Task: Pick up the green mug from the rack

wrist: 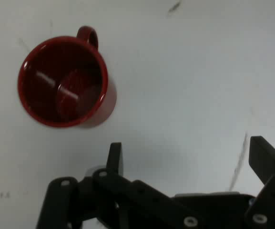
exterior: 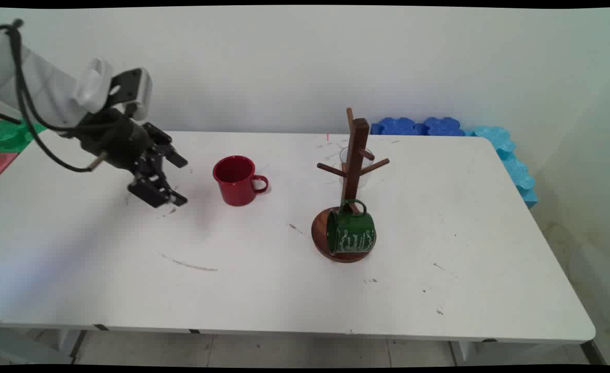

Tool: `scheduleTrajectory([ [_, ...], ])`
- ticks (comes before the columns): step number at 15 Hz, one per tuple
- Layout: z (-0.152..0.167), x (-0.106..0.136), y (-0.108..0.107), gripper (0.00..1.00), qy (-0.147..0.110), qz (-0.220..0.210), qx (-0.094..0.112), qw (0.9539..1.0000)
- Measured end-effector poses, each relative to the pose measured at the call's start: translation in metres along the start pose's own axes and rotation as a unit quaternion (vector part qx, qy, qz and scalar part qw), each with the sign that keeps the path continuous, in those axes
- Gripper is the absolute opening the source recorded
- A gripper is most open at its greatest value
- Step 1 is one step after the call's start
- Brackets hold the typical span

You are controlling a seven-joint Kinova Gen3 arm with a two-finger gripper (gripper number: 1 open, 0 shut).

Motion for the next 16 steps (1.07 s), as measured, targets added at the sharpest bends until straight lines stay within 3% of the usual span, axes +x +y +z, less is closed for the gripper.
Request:
scheduleTrajectory([
  [9,0.061,0.007,0.016,1.00,0.041,-0.044,-0.016,0.9981],
  [16,0.097,0.017,0.029,1.00,0.083,-0.088,-0.038,0.9920],
])
